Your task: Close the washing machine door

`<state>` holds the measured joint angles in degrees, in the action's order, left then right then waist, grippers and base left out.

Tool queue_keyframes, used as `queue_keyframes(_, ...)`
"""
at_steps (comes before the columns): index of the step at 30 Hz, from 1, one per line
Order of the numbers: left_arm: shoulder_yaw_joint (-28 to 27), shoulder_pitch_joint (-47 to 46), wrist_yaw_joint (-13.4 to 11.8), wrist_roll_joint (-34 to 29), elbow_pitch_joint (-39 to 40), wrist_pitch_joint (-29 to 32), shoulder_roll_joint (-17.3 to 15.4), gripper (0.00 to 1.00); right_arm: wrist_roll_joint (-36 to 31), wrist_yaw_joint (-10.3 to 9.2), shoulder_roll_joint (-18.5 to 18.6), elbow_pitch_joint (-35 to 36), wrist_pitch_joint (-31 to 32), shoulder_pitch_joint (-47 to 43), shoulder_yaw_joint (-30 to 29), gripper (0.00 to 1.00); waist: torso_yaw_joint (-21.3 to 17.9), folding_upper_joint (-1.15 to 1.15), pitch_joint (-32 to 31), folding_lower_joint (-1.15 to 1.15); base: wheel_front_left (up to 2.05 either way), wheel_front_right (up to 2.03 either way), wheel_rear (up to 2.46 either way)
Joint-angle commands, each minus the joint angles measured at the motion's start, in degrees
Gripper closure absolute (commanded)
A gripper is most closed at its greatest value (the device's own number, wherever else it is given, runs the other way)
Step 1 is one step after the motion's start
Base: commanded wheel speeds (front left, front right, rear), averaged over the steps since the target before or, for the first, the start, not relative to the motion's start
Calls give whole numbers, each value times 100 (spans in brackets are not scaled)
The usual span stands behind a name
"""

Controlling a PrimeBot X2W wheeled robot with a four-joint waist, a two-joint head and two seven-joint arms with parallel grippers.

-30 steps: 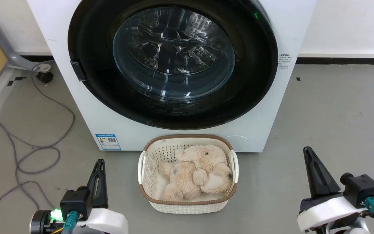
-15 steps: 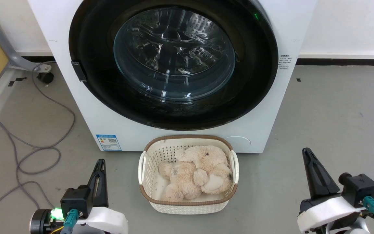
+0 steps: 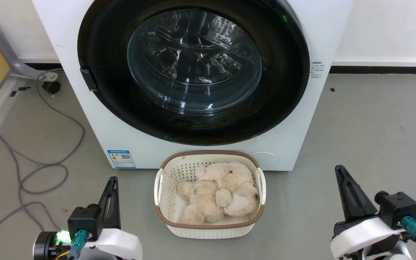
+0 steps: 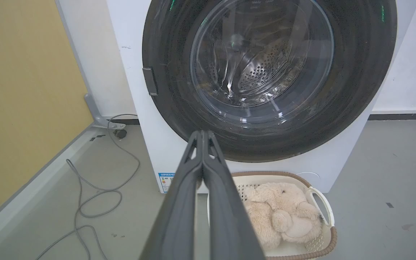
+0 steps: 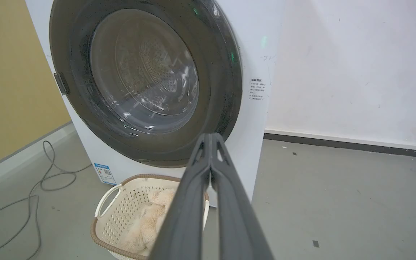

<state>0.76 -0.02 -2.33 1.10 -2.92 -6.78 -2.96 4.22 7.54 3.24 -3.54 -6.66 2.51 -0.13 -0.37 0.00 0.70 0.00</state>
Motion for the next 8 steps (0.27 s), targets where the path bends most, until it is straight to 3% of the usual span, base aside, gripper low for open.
queue_keyframes(1,-20,1,31,-41,43,46,1,100,-71,-3,-20,51,31,-114,2,100,1,0,-3,0,0,0,0)
queue_keyframes(8,-27,2,58,-50,75,128,2,100,-117,-3,-22,90,113,-132,3,100,6,0,-11,0,0,0,0)
